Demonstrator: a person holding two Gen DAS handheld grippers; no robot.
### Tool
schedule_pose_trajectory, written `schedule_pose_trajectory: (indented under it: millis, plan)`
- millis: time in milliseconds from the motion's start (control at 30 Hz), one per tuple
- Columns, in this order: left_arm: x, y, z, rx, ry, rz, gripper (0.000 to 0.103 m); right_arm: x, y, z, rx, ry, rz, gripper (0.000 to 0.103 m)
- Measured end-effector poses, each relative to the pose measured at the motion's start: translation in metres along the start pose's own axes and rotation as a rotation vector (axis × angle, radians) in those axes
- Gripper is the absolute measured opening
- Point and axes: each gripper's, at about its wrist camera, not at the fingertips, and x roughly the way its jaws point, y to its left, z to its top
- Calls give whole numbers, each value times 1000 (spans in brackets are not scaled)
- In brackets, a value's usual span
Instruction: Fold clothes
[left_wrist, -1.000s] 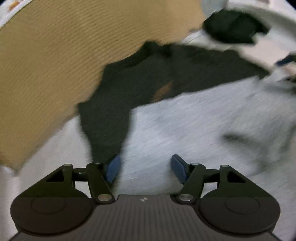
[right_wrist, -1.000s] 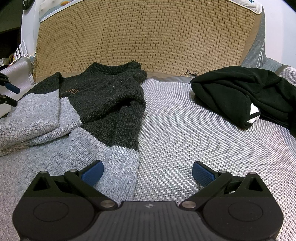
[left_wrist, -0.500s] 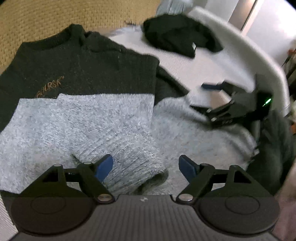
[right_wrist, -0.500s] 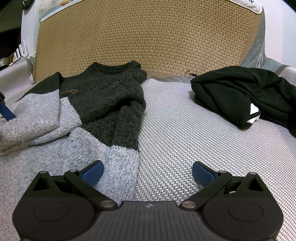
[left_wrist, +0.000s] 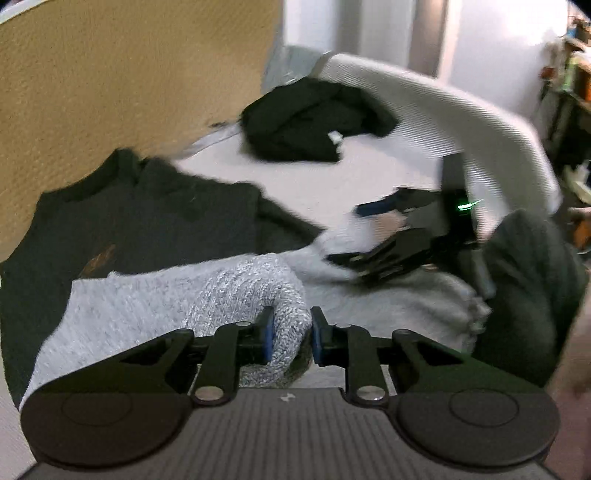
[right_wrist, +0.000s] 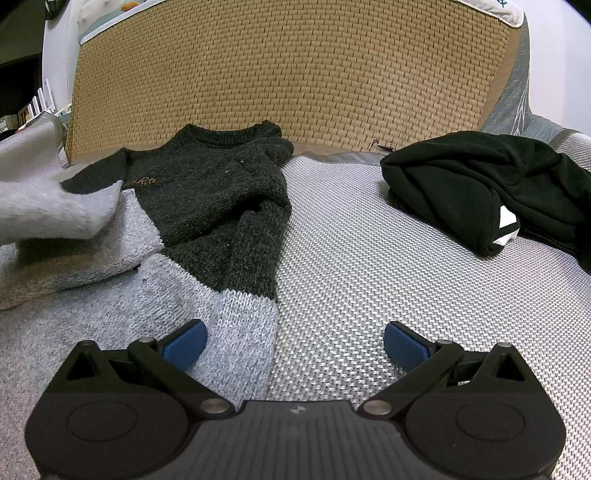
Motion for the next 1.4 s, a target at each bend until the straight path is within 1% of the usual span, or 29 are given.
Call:
schedule_pose_trajectory:
  millis: [100, 267, 333, 367, 433, 467, 533, 600, 700, 767, 933, 1033, 1133, 1233, 1267, 1400]
  plan:
    - [0, -20, -3, 59, 23, -39, 22, 0, 0, 0, 0, 0, 0, 103]
    - [9, -45, -13, 156, 61, -47, 23, 0, 0, 0, 0, 0, -1, 103]
    - [11, -52, -17, 166, 69, -84, 23, 1, 0, 0, 0, 0, -1, 103]
    - [11, -57, -19, 169, 72, -112, 19, 1, 0, 0, 0, 0, -1, 103]
    - [13, -67, -20, 183, 81, -178, 18, 1, 0, 0, 0, 0, -1, 103]
    - [16, -73, -21, 197, 91, -186, 18, 1, 0, 0, 0, 0, -2, 103]
    - [22, -83, -25, 234, 124, -179, 18, 1, 0, 0, 0, 0, -2, 103]
    - [25, -86, -30, 254, 149, -188, 18, 1, 0, 0, 0, 0, -2, 103]
    - [24, -76, -34, 230, 151, -161, 23, 1, 0, 0, 0, 0, -2, 103]
    - [21, -60, -36, 193, 139, -118, 34, 1, 0, 0, 0, 0, -2, 103]
    - [18, -10, -45, 120, 133, -8, 51, 1, 0, 0, 0, 0, -3, 103]
    - [14, 24, -50, 64, 128, 53, 54, 1, 1, 0, 0, 0, -3, 103]
    - [12, 53, -54, 24, 142, 87, 56, 1, 1, 0, 0, 0, -3, 103]
    - [12, 79, -61, 20, 150, 147, 61, 1, 1, 0, 0, 0, -4, 103]
    - [14, 87, -68, 22, 156, 167, 61, 1, 1, 0, 0, 0, -4, 103]
    - [23, 115, -92, 19, 191, 201, 62, 1, 1, 0, 0, 0, -4, 103]
